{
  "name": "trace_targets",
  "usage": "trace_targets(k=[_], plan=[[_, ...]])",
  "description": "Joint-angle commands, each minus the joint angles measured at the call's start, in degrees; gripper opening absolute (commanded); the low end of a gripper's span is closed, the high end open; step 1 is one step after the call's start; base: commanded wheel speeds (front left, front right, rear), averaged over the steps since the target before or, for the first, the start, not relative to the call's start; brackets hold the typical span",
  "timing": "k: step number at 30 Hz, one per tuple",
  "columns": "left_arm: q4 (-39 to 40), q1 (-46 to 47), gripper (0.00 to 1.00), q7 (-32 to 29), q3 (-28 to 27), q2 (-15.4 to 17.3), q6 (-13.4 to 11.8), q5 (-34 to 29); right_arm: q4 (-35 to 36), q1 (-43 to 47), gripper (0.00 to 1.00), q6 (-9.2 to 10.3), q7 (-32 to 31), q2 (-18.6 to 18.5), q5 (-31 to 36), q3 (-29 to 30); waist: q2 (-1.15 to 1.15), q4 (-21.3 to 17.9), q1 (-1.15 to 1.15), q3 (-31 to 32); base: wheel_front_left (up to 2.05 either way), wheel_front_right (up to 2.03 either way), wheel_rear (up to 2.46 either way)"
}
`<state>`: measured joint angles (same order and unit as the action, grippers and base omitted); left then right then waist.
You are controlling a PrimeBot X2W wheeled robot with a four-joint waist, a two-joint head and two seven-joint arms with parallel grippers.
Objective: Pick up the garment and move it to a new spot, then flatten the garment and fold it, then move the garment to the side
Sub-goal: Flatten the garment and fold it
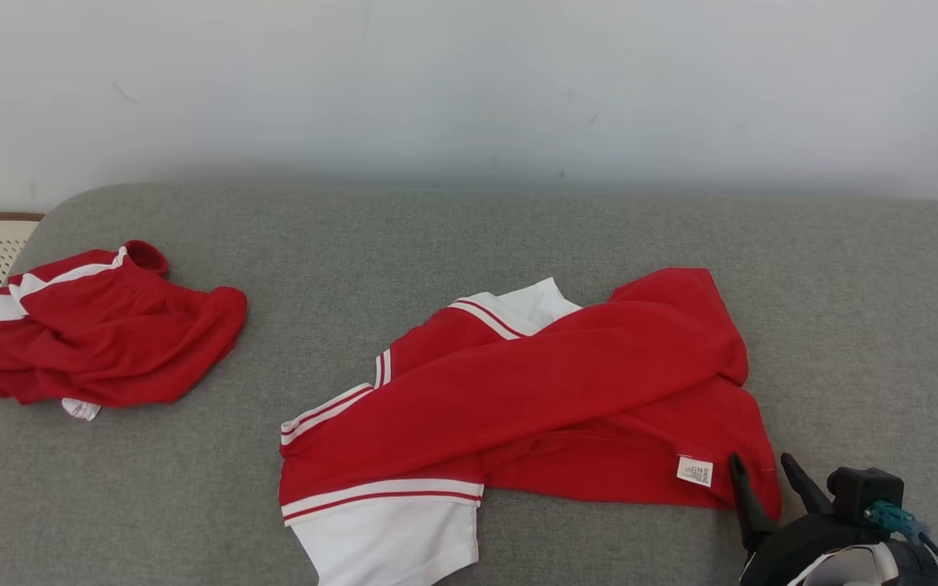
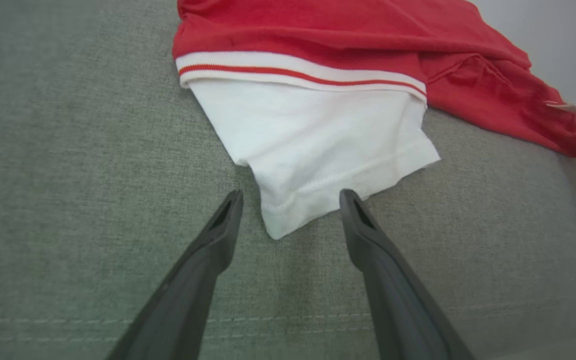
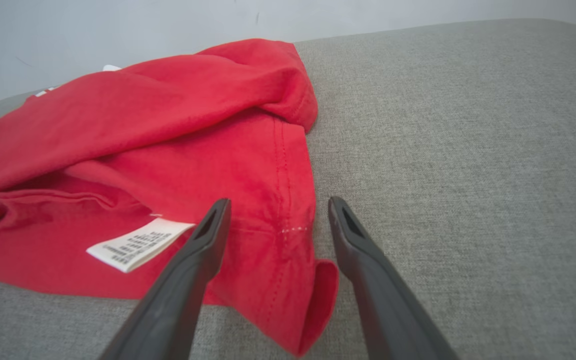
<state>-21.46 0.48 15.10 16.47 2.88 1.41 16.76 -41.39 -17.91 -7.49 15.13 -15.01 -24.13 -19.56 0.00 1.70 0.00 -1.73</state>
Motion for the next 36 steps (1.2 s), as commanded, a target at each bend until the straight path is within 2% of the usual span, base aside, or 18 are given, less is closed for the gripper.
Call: trace_targets(k=[1,2,3,4,5,11,16,23,30,36], plan=[[-1.3,0.7,1.00,0.0,0.4,0.0,0.3,0.9,0.4,0.4,0.87,-0.01,0.1,0.0,0.5,0.1,0.00,0.0,0.00,0.0,0.00,0.00,0.00],[-2.4,1.0,0.73,0.0,0.7,0.0,0.5,1.0,0.4,0.4,0.44,-0.01,0.1,0.1,0.6,0.2,0.00,0.0,0.00,-0.1,0.00,0.00,0.00],[-3.2,1.4,0.44,0.0,1.0,0.0,0.5,1.6,0.4,0.4,0.25,-0.01,0.1,0.1,0.8,0.2,0.00,0.0,0.00,-0.1,0.00,0.00,0.00],[-4.1,1.9,0.00,0.0,1.3,0.0,0.7,1.8,0.6,0.4,0.08,-0.01,0.1,0.1,1.0,0.2,0.00,0.0,0.00,-0.1,0.00,0.00,0.00],[-4.9,2.2,0.00,0.0,1.7,0.0,0.8,2.0,0.6,0.4,0.00,-0.01,0.1,0.1,1.1,0.2,0.00,0.0,0.00,-0.1,0.00,0.00,0.00],[-5.5,3.4,0.00,0.0,2.3,0.0,0.6,3.0,0.8,0.0,0.00,-0.01,0.1,-0.1,1.3,0.4,0.00,-0.2,0.00,-0.3,0.00,0.00,0.00],[-3.0,3.2,0.00,0.0,1.1,0.0,0.1,2.3,3.4,0.6,0.00,-0.01,0.1,-0.2,2.1,1.3,0.00,-0.1,0.00,-0.2,0.00,0.00,0.00],[3.7,1.2,0.00,0.0,-2.1,0.0,0.3,0.0,10.8,2.7,0.00,-0.01,0.1,0.5,2.4,3.0,0.00,0.3,0.00,0.4,0.00,0.00,0.00],[12.3,1.8,0.00,0.0,-6.5,0.6,1.9,-3.5,16.0,2.9,0.00,-0.01,-1.0,0.5,-1.7,2.3,0.00,0.9,0.00,1.3,0.00,0.00,0.00],[14.4,9.4,0.00,0.0,-5.8,4.6,4.3,-6.5,19.3,-1.5,0.00,-0.01,-5.1,-1.8,-4.2,0.4,0.00,0.9,0.00,-0.1,0.00,0.00,0.00]])
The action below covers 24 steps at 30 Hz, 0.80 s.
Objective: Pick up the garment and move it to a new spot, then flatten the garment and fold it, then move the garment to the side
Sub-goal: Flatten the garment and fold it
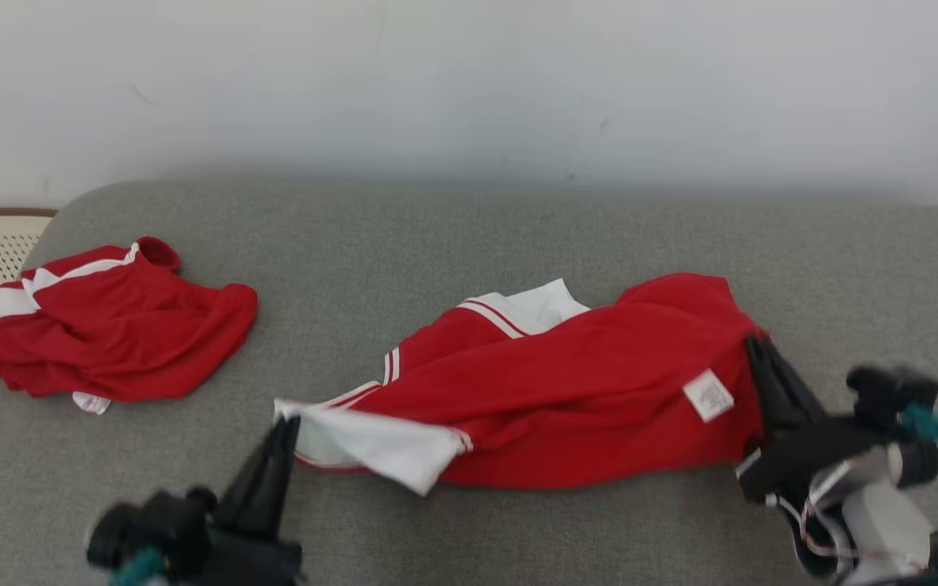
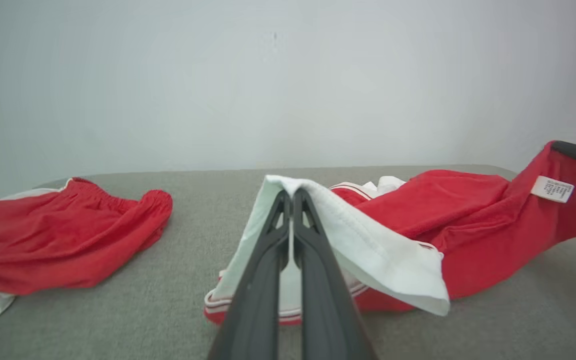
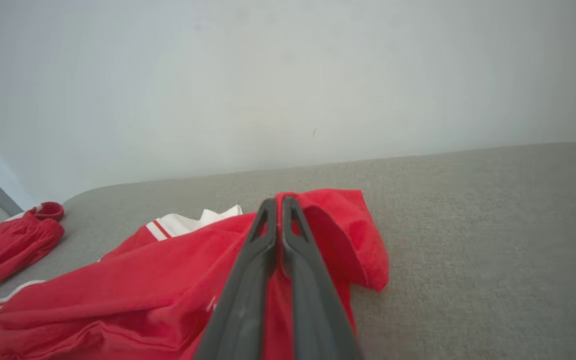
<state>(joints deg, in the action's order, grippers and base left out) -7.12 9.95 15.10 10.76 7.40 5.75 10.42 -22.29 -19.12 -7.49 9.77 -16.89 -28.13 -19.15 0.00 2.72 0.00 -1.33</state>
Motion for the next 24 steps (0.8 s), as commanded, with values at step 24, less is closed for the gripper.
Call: trace_targets(k=[24], plan=[[-23.1,80.0,0.00,-6.2,10.3,15.0,1.6,10.1,-28.0,-72.7,0.00,-0.01,-10.4,1.3,-14.2,-1.5,0.00,-4.6,0.00,-24.3,0.00,0.00,0.00]])
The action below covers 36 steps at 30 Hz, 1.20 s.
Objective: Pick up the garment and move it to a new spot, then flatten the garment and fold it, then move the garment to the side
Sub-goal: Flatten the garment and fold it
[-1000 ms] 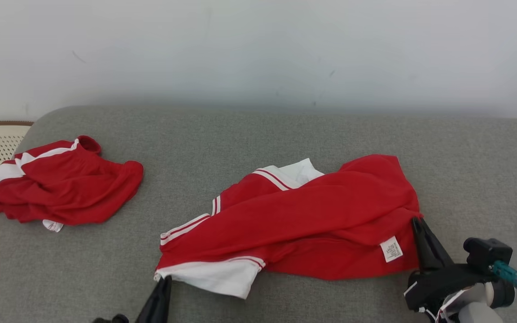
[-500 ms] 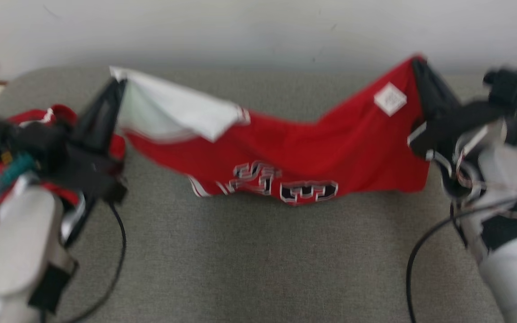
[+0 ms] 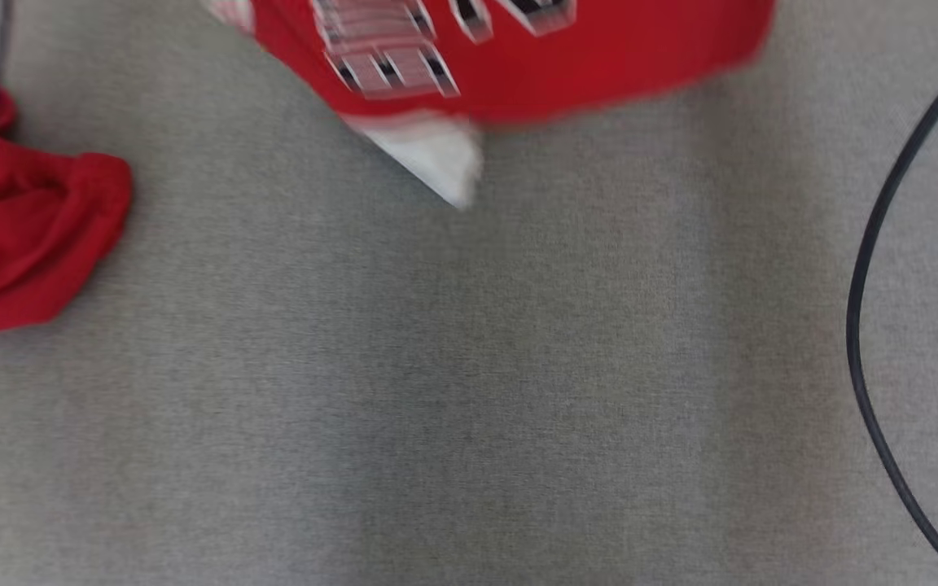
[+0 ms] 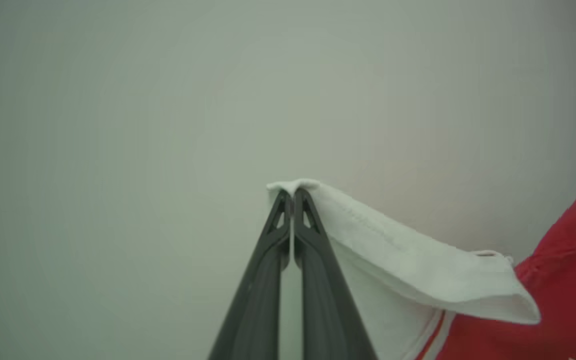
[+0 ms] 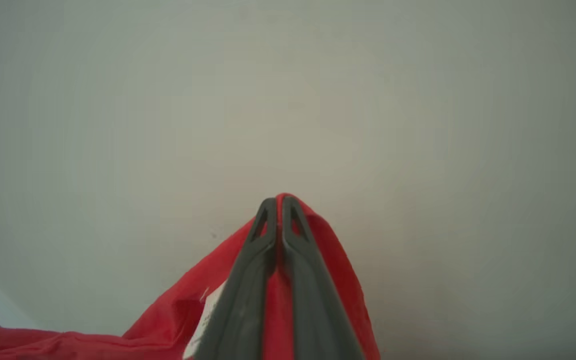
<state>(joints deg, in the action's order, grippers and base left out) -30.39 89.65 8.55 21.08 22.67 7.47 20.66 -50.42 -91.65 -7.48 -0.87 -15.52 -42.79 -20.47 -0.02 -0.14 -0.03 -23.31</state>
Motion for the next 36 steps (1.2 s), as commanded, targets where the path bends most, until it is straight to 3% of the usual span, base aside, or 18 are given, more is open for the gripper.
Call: trace_targets(k=[1,10,20,29,36], plan=[[-2.6,4.4,0.00,0.2,0.2,-1.3,-0.1,-0.1,-3.1,-4.5,0.00,-0.03,1.3,0.6,1.7,-0.6,0.02,-2.3,0.03,-2.1,0.00,0.00,0.00],[-11.7,18.2,0.00,3.3,2.7,-5.0,-0.5,-3.3,-12.3,-15.3,0.00,-0.03,6.7,1.5,7.0,-3.3,0.02,-3.7,0.03,-2.1,0.00,0.00,0.00],[-16.5,21.8,0.00,6.0,2.9,-6.7,-0.7,-3.0,-13.3,-15.8,0.00,-0.03,9.6,0.1,4.8,-7.4,0.02,-4.8,0.03,-6.7,0.00,0.00,0.00],[-8.7,10.3,0.00,6.6,2.2,-5.1,-0.6,-0.6,-1.4,-4.6,0.00,-0.03,11.2,-4.2,-4.1,-14.2,0.02,-5.7,0.03,-7.5,0.00,0.00,0.00],[7.2,-10.0,0.00,6.7,-2.5,-2.2,-3.8,3.8,11.9,12.5,0.00,-0.03,12.4,-8.5,-12.3,-21.5,0.02,-6.2,0.03,-2.9,0.00,0.00,0.00]])
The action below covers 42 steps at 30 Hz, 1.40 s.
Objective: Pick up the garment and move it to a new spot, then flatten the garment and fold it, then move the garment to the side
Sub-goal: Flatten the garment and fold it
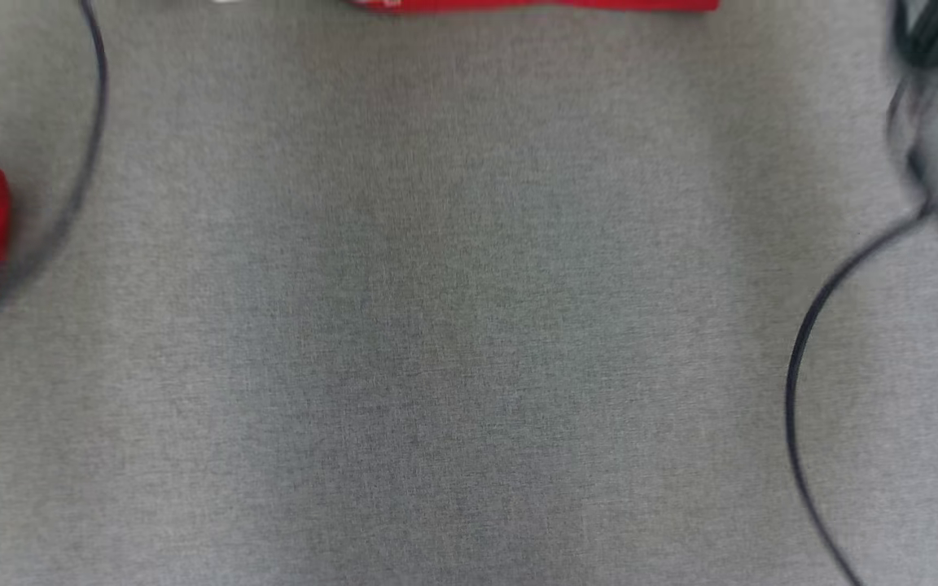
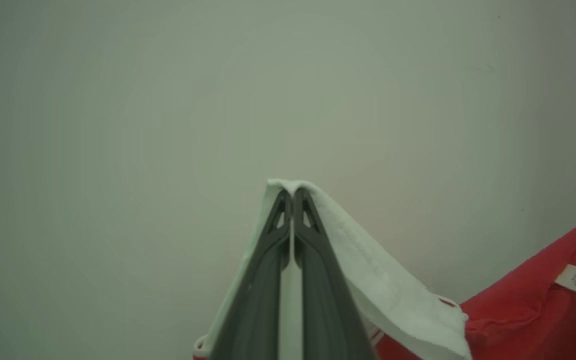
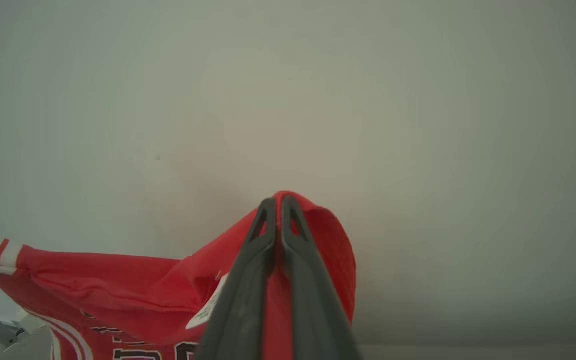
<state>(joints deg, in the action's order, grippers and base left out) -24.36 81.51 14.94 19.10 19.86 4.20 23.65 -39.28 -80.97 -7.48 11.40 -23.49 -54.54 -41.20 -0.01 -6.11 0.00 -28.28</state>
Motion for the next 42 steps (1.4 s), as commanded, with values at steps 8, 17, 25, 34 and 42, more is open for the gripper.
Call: trace_targets(k=[8,17,25,34,42], plan=[[18.9,-26.7,0.00,0.0,-4.3,2.7,-6.8,4.4,10.9,17.2,0.00,-0.02,1.7,-5.2,-5.7,-4.0,0.01,0.4,0.00,7.0,0.00,0.00,0.00],[33.9,-57.2,0.00,0.2,-6.6,1.0,-13.2,7.7,21.2,39.3,0.00,-0.03,3.2,-9.3,-11.4,-2.7,0.01,0.8,0.00,12.8,0.00,0.00,0.00],[37.8,-78.3,0.00,0.3,-10.1,-5.9,-13.7,5.5,26.0,57.8,0.00,-0.02,3.7,-10.8,-12.8,-0.1,0.01,1.2,0.00,18.5,0.00,0.00,0.00],[33.0,-90.4,0.00,0.3,-11.1,-13.7,-8.3,2.2,27.6,69.9,0.00,-0.02,2.8,-13.9,-13.5,1.6,0.01,2.3,0.00,22.4,0.00,0.00,0.00],[28.5,-96.3,0.00,0.3,-12.1,-16.2,-5.8,1.2,26.6,76.7,0.00,-0.02,1.4,-15.9,-12.9,5.0,0.01,3.2,0.00,24.2,0.00,0.00,0.00]])
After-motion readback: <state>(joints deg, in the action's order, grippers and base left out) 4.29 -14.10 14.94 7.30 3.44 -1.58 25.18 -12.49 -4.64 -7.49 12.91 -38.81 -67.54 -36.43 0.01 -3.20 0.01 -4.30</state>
